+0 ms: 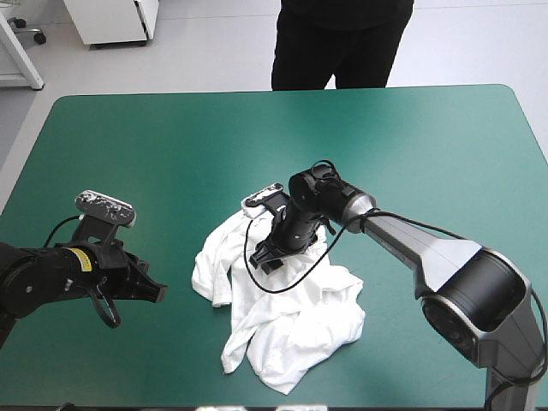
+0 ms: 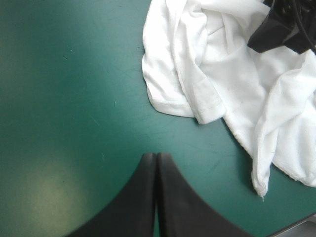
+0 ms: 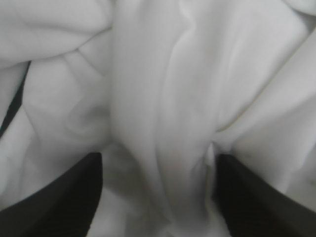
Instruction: Fold the cloth
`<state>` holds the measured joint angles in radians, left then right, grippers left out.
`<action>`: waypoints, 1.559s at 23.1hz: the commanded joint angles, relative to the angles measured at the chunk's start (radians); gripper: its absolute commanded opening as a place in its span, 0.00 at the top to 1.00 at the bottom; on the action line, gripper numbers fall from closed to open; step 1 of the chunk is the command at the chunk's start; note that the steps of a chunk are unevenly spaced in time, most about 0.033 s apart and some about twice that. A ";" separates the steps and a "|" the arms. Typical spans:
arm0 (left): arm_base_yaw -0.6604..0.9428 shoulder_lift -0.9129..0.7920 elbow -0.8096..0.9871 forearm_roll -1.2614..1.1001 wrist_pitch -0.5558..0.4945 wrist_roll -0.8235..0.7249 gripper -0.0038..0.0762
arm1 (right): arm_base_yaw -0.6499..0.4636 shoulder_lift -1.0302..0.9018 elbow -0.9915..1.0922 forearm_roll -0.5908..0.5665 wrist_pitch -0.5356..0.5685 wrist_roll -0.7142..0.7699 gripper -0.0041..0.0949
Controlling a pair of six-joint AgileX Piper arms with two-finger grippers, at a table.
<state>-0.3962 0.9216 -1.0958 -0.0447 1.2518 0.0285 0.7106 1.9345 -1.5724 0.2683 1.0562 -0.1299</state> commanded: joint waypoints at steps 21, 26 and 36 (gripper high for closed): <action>0.000 0.251 -0.044 0.009 -0.106 0.010 0.36 | -0.005 -0.578 0.161 -0.348 0.191 0.322 0.43; 0.000 0.360 -0.044 -0.012 -0.144 0.015 0.36 | -0.056 -0.736 0.333 -0.306 0.172 0.414 0.44; 0.000 0.550 -0.009 -0.012 -0.215 0.026 0.36 | -0.113 -0.849 0.365 -0.311 0.184 0.459 0.44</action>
<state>-0.3962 1.4710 -1.0963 -0.0417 1.0720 0.0533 0.6050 1.1043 -1.1843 -0.0369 1.2475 0.3223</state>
